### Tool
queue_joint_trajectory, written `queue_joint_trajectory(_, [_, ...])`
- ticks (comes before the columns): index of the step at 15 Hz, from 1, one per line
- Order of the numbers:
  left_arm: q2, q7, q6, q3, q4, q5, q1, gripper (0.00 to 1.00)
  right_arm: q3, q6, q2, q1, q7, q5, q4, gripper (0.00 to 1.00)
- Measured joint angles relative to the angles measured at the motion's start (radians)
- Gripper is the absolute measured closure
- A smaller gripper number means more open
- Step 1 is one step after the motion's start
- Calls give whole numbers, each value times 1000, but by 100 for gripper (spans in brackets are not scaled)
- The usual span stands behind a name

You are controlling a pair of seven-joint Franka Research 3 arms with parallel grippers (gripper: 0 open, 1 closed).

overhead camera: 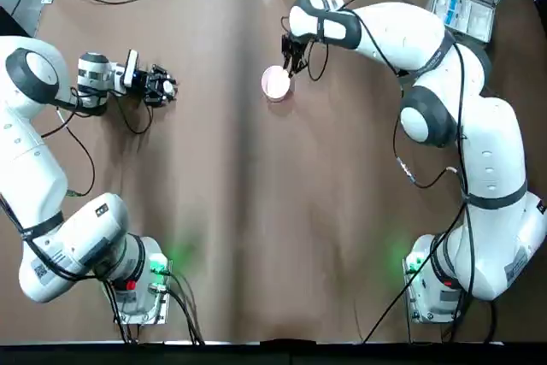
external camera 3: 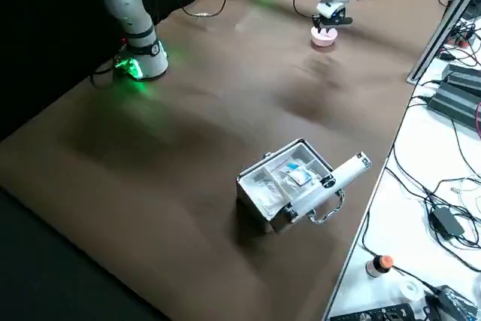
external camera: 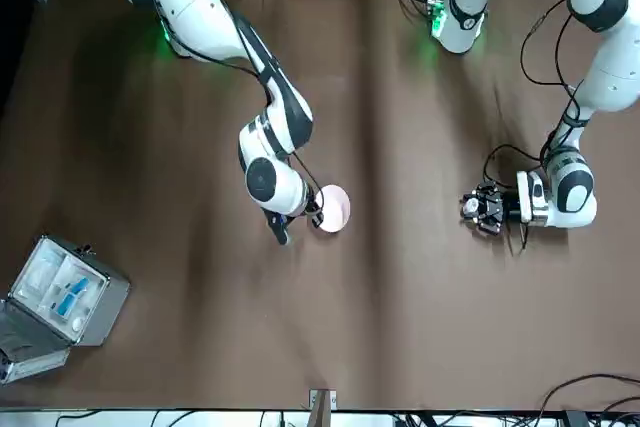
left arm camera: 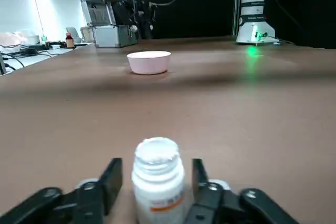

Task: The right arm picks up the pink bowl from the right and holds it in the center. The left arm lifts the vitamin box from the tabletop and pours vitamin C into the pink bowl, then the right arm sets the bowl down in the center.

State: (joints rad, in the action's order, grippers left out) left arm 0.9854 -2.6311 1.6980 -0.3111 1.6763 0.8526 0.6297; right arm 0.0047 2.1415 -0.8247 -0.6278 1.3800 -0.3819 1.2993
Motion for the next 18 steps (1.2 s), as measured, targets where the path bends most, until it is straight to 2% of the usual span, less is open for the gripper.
queue_joint_trajectory(2, [0, 31, 1, 0, -22, 0, -10, 25, 0, -1, 18, 15, 0, 38, -13, 63])
queue_joint_trajectory(4, [-1, 49, 1, 0, -39, 0, -12, 23, -1, -2, 41, 30, -4, 66, -22, 63])
queue_joint_trajectory(6, [-7, 55, 1, 0, -50, -3, -12, 8, -1, -42, 82, 52, -36, 109, -30, 63])
queue_joint_trajectory(7, [-15, 64, 1, 0, -53, -8, -12, 4, -1, -87, 109, 62, -65, 133, -33, 63])
queue_joint_trajectory(10, [-89, 117, 0, -9, -69, -57, -11, 0, -4, -215, 224, 133, -230, 165, -36, 62])
queue_joint_trajectory(11, [-114, 124, 0, -11, -72, -68, -12, 0, -5, -241, 250, 160, -288, 165, -36, 60])
queue_joint_trajectory(12, [-141, 127, 0, -13, -76, -82, -13, 0, -6, -274, 274, 189, -349, 166, -36, 54])
queue_joint_trajectory(18, [-324, 150, -2, -13, -112, -180, -82, 0, -7, -471, 393, 331, -658, 238, -36, 51])
